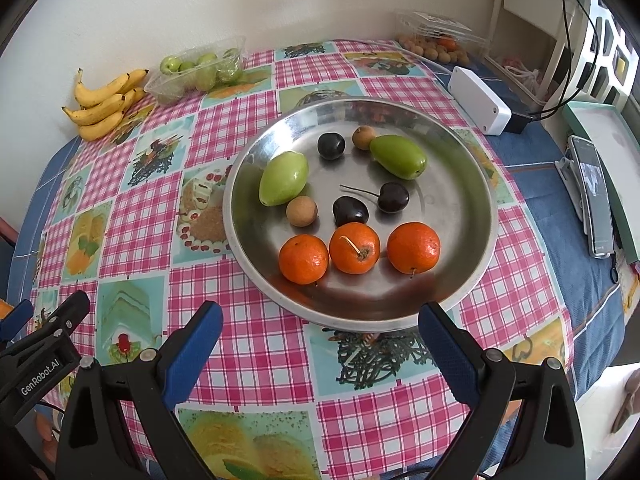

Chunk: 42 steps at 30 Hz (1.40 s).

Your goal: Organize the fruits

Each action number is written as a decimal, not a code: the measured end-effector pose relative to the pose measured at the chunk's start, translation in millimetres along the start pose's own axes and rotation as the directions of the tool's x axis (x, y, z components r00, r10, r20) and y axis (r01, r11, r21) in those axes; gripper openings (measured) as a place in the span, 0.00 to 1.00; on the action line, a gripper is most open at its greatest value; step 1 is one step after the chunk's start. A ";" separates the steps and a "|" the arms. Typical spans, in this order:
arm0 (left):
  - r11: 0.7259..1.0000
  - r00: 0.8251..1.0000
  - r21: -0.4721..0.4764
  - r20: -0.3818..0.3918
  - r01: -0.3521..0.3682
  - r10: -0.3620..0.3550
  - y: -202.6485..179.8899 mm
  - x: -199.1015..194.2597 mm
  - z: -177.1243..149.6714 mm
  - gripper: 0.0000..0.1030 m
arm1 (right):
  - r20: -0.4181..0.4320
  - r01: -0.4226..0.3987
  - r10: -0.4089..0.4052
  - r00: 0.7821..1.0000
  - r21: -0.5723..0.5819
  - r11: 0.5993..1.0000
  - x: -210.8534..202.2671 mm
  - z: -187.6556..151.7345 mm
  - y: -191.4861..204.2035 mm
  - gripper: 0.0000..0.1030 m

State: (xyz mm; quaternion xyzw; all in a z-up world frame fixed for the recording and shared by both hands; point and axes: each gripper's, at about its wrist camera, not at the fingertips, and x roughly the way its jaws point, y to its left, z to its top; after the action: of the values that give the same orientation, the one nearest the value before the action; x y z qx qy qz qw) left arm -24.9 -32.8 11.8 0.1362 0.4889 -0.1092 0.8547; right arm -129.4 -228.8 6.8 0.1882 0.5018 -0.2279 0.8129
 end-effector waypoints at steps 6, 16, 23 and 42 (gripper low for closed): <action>1.000 1.000 -0.001 -0.004 0.000 0.000 0.4 0.6 0.3 1.00 | -0.003 0.002 -0.002 1.000 0.003 1.000 0.4 0.6 0.0 0.95; 1.000 1.000 0.000 -0.022 0.006 -0.006 1.3 5.3 1.1 1.00 | -0.009 0.004 -0.004 1.000 0.002 1.000 2.6 0.2 1.6 0.95; 1.000 1.000 -0.004 -0.027 0.004 -0.005 2.5 7.2 1.1 1.00 | -0.012 0.002 -0.002 1.000 0.009 1.000 3.6 0.2 0.8 0.95; 1.000 1.000 -0.006 -0.028 0.002 -0.003 6.0 8.8 1.4 1.00 | -0.016 0.001 -0.001 1.000 0.007 1.000 4.4 -0.1 2.9 0.95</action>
State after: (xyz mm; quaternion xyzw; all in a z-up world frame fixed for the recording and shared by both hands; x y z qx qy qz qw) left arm -17.5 -28.1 5.6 0.1346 0.5012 -0.1069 0.8481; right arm -126.2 -227.2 3.0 0.1927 0.5077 -0.2284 0.8081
